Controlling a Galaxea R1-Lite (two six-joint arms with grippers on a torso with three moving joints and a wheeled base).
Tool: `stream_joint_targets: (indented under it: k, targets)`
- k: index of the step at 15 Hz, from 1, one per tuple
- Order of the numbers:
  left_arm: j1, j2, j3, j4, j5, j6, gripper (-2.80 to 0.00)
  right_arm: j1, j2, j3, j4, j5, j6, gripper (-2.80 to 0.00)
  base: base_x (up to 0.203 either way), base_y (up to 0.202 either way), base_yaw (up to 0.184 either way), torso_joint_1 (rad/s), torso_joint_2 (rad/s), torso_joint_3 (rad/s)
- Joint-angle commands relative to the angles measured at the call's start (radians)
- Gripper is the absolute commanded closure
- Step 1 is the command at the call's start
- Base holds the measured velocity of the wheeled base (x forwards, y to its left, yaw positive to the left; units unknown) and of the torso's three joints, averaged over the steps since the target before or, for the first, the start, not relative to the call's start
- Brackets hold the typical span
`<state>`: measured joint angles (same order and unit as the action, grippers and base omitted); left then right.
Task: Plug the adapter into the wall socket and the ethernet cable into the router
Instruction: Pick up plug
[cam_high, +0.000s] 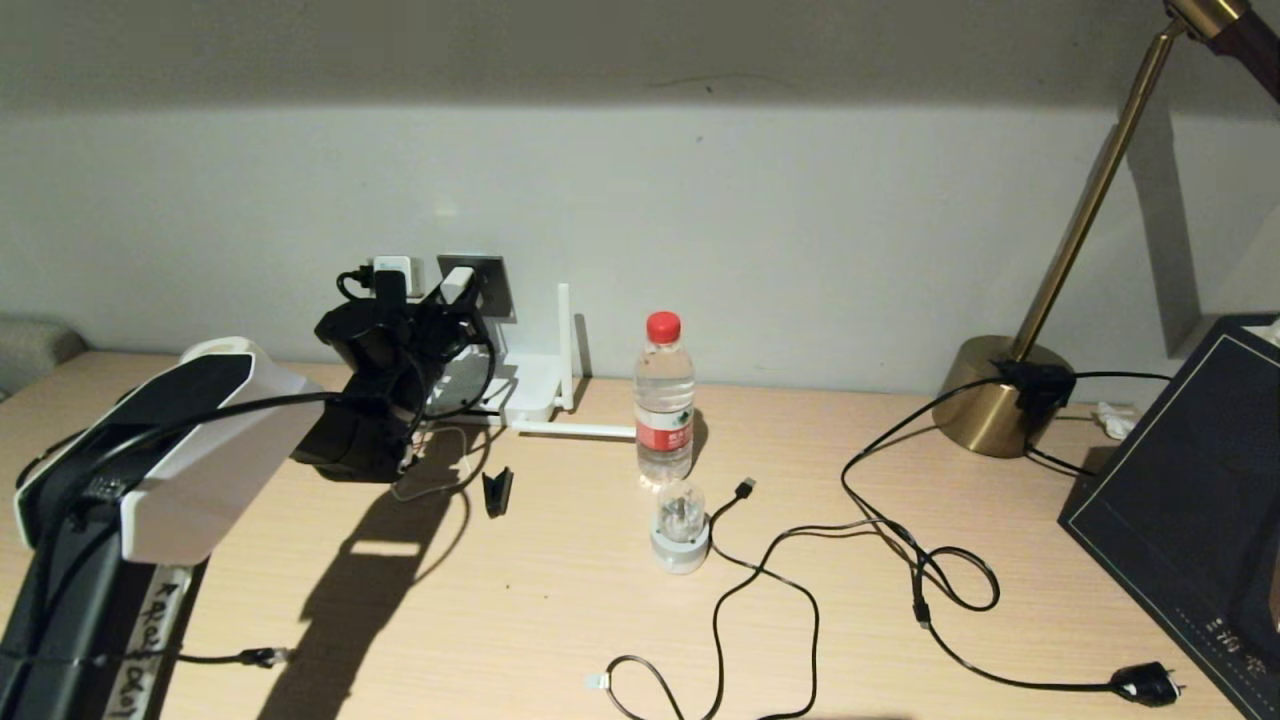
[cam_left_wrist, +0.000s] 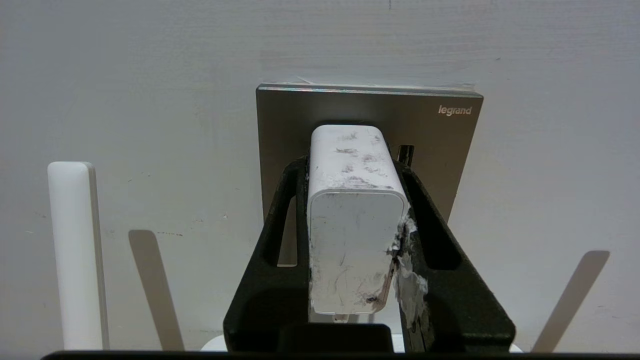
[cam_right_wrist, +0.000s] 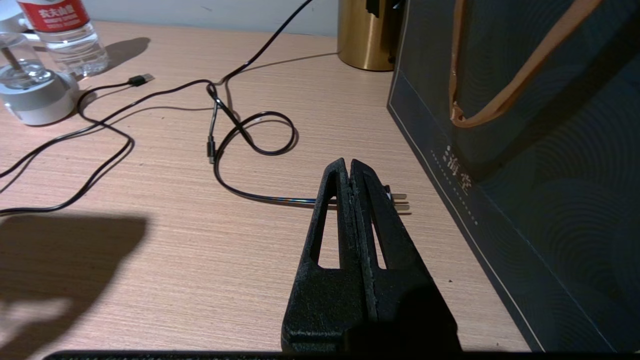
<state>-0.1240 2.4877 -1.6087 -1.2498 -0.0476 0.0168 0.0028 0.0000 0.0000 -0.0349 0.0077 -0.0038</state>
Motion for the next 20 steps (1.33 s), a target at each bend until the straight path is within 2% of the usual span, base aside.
stream_joint_targets:
  k: [1, 5, 6, 20]
  targets:
    - [0.001, 0.004, 0.0, -0.005, -0.002, 0.0, 0.0, 0.0, 0.0, 0.011, 0.0, 0.0, -0.001, 0.0, 0.0, 0.0, 0.0, 0.0, 0.0, 0.0]
    - [0.0, 0.002, 0.001, -0.005, -0.003, 0.0, 0.0, 0.0, 0.0, 0.011, 0.0, 0.0, -0.001, 0.0, 0.0, 0.0, 0.0, 0.0, 0.0, 0.0]
    - [0.0, 0.002, 0.001, -0.005, -0.002, 0.0, -2.8, 0.0, 0.0, 0.011, 0.0, 0.0, -0.001, 0.0, 0.0, 0.0, 0.0, 0.0, 0.0, 0.0]
    - [0.001, -0.009, 0.03, -0.017, -0.002, 0.0, -2.8, 0.0, 0.0, 0.011, 0.0, 0.0, -0.001, 0.0, 0.0, 0.0, 0.0, 0.0, 0.0, 0.0]
